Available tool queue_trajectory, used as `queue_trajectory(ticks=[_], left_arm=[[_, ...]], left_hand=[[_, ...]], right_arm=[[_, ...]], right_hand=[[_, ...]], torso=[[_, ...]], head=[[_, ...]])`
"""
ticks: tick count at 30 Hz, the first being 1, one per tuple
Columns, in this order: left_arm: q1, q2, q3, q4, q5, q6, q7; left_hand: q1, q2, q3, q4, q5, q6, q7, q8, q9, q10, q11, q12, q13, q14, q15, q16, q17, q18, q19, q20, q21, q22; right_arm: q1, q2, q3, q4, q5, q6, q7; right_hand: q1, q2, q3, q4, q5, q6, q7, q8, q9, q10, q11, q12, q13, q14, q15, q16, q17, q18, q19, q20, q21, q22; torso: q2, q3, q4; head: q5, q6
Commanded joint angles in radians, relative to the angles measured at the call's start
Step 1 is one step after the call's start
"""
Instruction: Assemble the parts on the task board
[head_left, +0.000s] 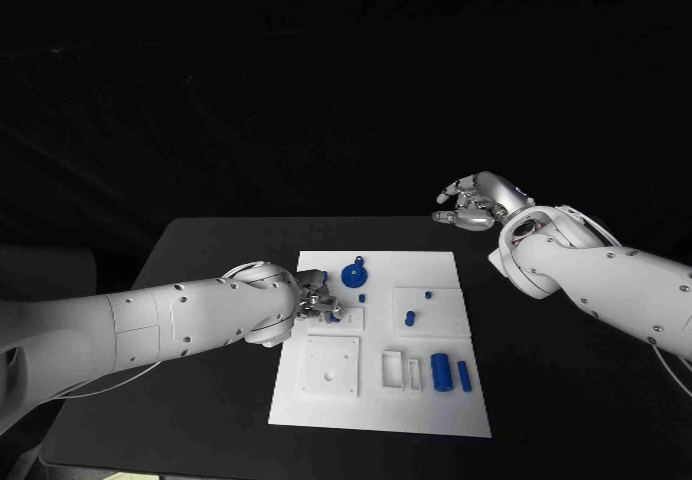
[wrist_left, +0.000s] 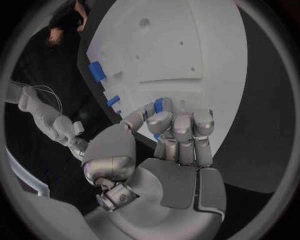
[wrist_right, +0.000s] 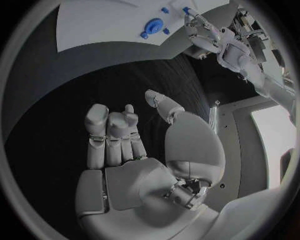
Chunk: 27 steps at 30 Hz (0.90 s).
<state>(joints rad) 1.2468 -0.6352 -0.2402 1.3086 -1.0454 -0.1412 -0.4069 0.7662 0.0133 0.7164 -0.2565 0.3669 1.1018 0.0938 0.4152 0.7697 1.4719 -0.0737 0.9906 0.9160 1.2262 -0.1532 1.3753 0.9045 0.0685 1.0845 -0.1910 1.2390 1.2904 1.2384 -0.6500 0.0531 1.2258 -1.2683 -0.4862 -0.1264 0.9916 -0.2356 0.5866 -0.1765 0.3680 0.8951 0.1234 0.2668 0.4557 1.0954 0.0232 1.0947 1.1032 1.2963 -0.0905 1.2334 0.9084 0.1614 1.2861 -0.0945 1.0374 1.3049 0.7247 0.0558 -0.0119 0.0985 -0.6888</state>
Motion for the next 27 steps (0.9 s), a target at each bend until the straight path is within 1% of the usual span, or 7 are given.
queue_trajectory(ticks=[1, 4, 7, 11, 16, 21, 27], left_arm=[[-0.001, 0.003, -0.001, 0.000, 0.003, 0.021, 0.002], [-0.001, 0.004, -0.001, -0.001, 0.007, 0.021, 0.003], [-0.001, 0.006, -0.001, -0.002, 0.010, 0.022, 0.004], [-0.001, 0.008, -0.001, -0.007, 0.011, 0.023, 0.004], [-0.001, 0.015, -0.001, -0.013, 0.013, 0.029, 0.003], [-0.002, 0.020, -0.001, -0.019, 0.018, 0.034, 0.003], [-0.003, 0.019, -0.001, -0.020, 0.019, 0.040, 0.002]], left_hand=[[0.016, 0.003, 0.001, 0.007, -0.014, 0.146, -0.116, 0.000, -0.001, -0.058, -0.057, 0.005, -0.002, 0.064, -0.074, 0.000, -0.001, 0.078, -0.006, -0.080, 0.005, 0.000], [0.017, -0.001, -0.005, 0.020, -0.061, 0.146, -0.116, 0.000, -0.003, -0.058, -0.056, 0.007, -0.007, 0.064, -0.073, 0.001, -0.002, 0.077, -0.008, -0.080, 0.004, 0.000], [0.015, -0.003, -0.008, 0.027, -0.076, 0.147, -0.116, 0.001, -0.004, -0.059, -0.056, 0.009, -0.009, 0.064, -0.073, 0.001, -0.002, 0.077, -0.009, -0.079, 0.004, 0.000], [0.007, -0.005, -0.013, 0.048, -0.125, 0.148, -0.116, 0.002, -0.007, -0.060, -0.056, 0.013, -0.014, 0.063, -0.072, 0.003, -0.003, 0.077, -0.011, -0.079, 0.004, 0.000], [0.000, -0.011, -0.014, 0.079, -0.216, 0.148, -0.117, 0.004, -0.012, -0.062, -0.057, 0.019, -0.020, 0.062, -0.073, 0.005, -0.004, 0.079, -0.014, -0.080, 0.005, 0.000], [-0.004, -0.027, -0.016, 0.103, -0.289, 0.148, -0.118, 0.006, -0.015, -0.064, -0.057, 0.023, -0.025, 0.061, -0.074, 0.006, -0.005, 0.080, -0.016, -0.080, 0.005, 0.000], [-0.005, -0.038, -0.018, 0.109, -0.300, 0.147, -0.117, 0.007, -0.016, -0.065, -0.057, 0.024, -0.027, 0.060, -0.074, 0.006, -0.005, 0.081, -0.017, -0.080, 0.005, 0.000]], right_arm=[[0.000, 0.001, 0.001, 0.000, -0.001, 0.014, 0.001], [0.000, 0.001, 0.001, 0.000, 0.000, 0.015, 0.001], [0.000, 0.002, 0.001, -0.001, 0.000, 0.015, 0.001], [0.000, 0.004, 0.001, -0.003, 0.000, 0.017, 0.001], [0.000, 0.004, 0.001, -0.003, 0.001, 0.017, 0.001], [0.000, 0.004, 0.001, -0.003, 0.001, 0.018, 0.002], [0.000, 0.003, 0.001, -0.004, 0.001, 0.018, 0.002]], right_hand=[[-0.001, 0.012, -0.006, 0.001, 0.006, -0.009, 0.014, 0.005, 0.002, -0.008, 0.000, 0.005, -0.001, 0.001, 0.003, -0.006, 0.002, 0.100, 0.001, -0.008, -0.006, 0.002], [-0.001, 0.012, -0.006, 0.002, 0.006, -0.008, 0.014, 0.005, 0.002, -0.008, 0.000, 0.005, -0.001, 0.001, 0.003, -0.006, 0.002, 0.100, 0.001, -0.009, -0.006, 0.002], [-0.001, 0.012, -0.006, 0.002, 0.006, -0.008, 0.014, 0.005, 0.002, -0.008, 0.000, 0.005, -0.001, 0.001, 0.003, -0.007, 0.002, 0.100, 0.001, -0.009, -0.006, 0.002], [-0.001, 0.012, -0.006, 0.002, 0.006, -0.008, 0.014, 0.005, 0.002, -0.008, 0.000, 0.005, -0.001, 0.002, 0.003, -0.007, 0.002, 0.100, 0.001, -0.009, -0.006, 0.002], [-0.002, 0.013, -0.007, 0.002, 0.007, -0.008, 0.014, 0.005, 0.002, -0.008, 0.000, 0.005, -0.002, 0.001, 0.003, -0.007, 0.002, 0.100, 0.001, -0.009, -0.007, 0.002], [-0.002, 0.013, -0.007, 0.002, 0.007, -0.008, 0.014, 0.005, 0.002, -0.008, 0.000, 0.005, -0.002, 0.002, 0.002, -0.007, 0.002, 0.100, 0.001, -0.009, -0.007, 0.002], [-0.002, 0.013, -0.007, 0.003, 0.007, -0.008, 0.014, 0.006, 0.002, -0.008, 0.000, 0.005, -0.002, 0.002, 0.002, -0.007, 0.002, 0.100, 0.001, -0.009, -0.007, 0.002]], torso=[[0.000, 0.0005, -0.0007], [0.000, 0.0008, -0.0007], [0.000, 0.0008, -0.0004], [0.000, 0.0013, -0.0005], [0.000, 0.0013, -0.0007], [0.000, 0.0010, -0.0014], [0.000, 0.0010, -0.0008]], head=[[0.001, 0.001], [0.001, 0.001], [0.001, 0.002], [0.002, 0.003], [0.002, 0.002], [0.002, 0.004], [-0.001, 0.002]])
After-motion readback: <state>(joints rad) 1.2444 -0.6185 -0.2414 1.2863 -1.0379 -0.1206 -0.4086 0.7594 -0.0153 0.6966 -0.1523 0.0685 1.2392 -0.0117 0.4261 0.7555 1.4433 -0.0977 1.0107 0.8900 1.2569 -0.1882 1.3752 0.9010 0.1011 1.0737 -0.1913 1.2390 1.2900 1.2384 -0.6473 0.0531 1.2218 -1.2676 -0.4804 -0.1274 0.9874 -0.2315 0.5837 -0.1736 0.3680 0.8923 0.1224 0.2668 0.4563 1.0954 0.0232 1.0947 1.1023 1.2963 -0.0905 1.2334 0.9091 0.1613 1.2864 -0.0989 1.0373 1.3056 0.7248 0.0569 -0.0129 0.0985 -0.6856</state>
